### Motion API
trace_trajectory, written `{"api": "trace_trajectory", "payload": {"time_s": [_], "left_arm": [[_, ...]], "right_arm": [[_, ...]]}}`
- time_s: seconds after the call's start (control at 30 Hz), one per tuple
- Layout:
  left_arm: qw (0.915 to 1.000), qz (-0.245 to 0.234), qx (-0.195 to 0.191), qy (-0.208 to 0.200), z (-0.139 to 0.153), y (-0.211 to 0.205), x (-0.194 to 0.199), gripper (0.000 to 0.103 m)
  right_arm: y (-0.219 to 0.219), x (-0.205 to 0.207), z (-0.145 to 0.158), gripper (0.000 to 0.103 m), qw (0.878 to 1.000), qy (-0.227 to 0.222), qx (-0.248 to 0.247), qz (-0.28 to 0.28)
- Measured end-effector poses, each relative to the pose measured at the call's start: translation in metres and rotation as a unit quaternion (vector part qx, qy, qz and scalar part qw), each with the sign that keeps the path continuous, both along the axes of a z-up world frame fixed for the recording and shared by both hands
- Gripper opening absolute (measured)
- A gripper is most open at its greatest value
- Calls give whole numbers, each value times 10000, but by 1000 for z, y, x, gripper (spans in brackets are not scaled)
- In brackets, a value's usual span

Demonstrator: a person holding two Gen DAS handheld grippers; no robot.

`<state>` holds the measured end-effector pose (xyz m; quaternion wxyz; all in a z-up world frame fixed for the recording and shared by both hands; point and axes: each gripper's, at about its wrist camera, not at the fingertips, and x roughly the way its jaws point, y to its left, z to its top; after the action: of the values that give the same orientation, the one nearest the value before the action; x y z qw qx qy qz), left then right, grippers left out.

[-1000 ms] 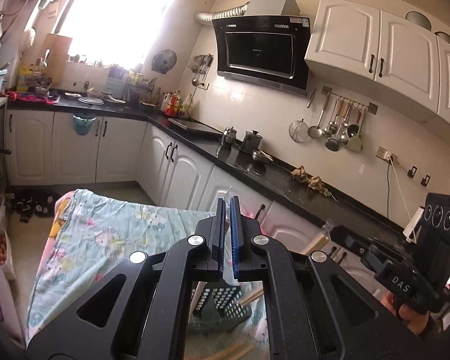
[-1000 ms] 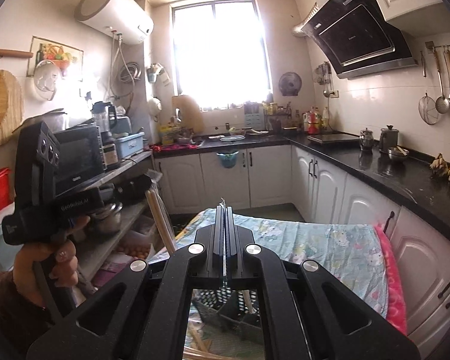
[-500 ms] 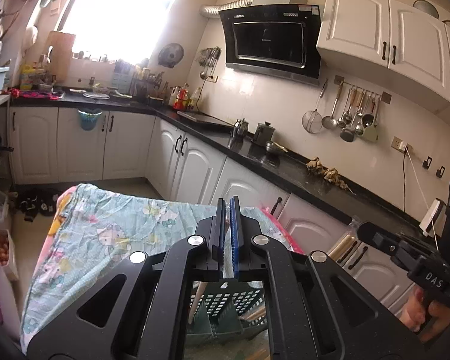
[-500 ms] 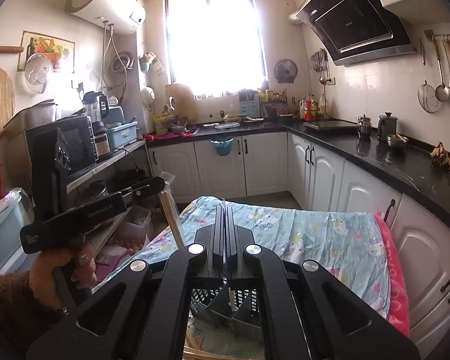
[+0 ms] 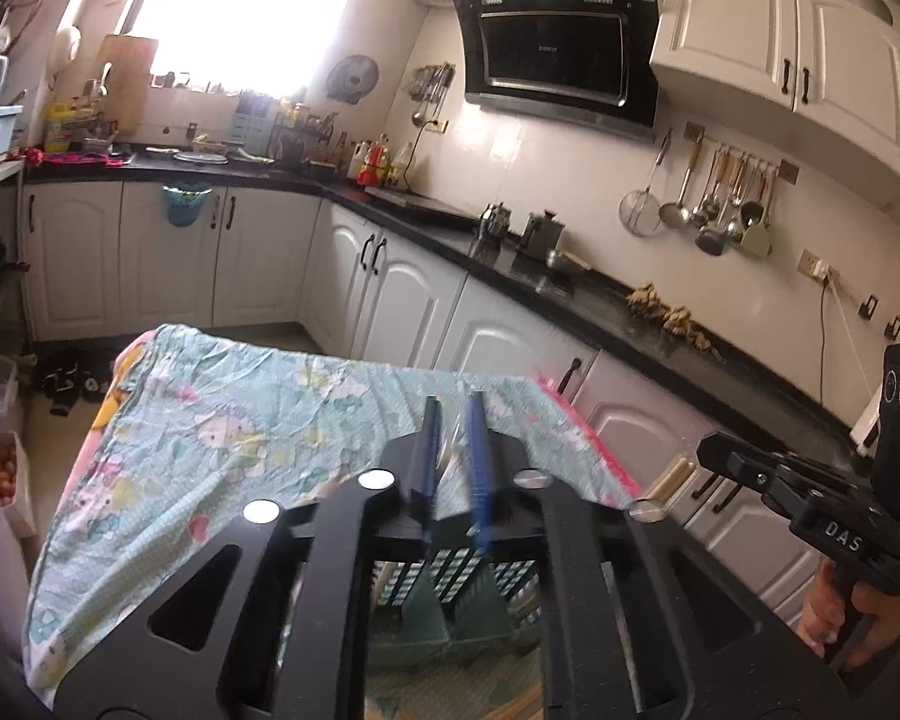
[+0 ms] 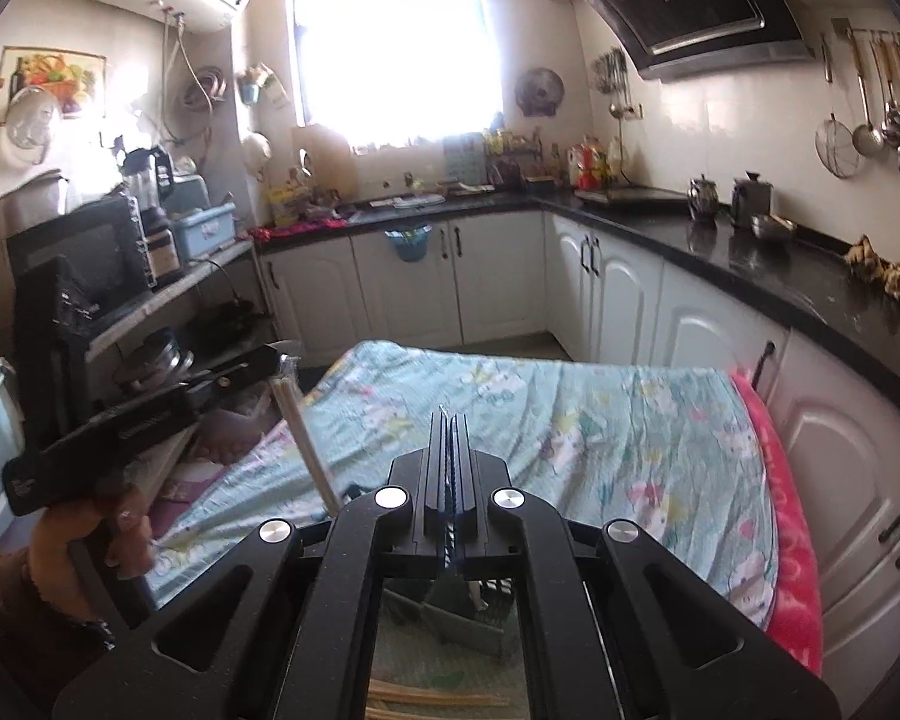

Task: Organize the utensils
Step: 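Open the left tool to drop chopsticks in the caddy while the right tool opens too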

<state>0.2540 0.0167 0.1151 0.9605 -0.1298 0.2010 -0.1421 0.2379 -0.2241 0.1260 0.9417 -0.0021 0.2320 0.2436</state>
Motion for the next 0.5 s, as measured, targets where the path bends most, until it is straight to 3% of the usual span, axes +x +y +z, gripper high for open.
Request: {"api": "trace_trajectory", "payload": {"time_s": [0.03, 0.07, 0.1, 0.2, 0.27, 0.5], "left_arm": [[10000, 4, 4, -18, -2, 1, -3, 36], [10000, 17, 18, -45, -3, 2, -6, 45], [9999, 51, 67, -79, -3, 3, -11, 45], [9997, 134, 135, -133, -3, 6, -22, 51], [9993, 278, 161, -186, -1, 10, -34, 67], [9981, 580, 116, -148, -2, 23, -60, 89]], "right_arm": [[0, -1, -3, 13, 10000, 0, -10, -25], [0, -2, -6, 27, 10000, -5, -6, -49], [-1, -4, -9, 33, 10000, -16, -2, -77], [-3, -10, -13, 36, 9999, -37, -19, -146], [-5, -15, -14, 43, 9998, -110, -26, -185], [-8, -43, -12, 63, 9980, -520, -217, -281]]}}
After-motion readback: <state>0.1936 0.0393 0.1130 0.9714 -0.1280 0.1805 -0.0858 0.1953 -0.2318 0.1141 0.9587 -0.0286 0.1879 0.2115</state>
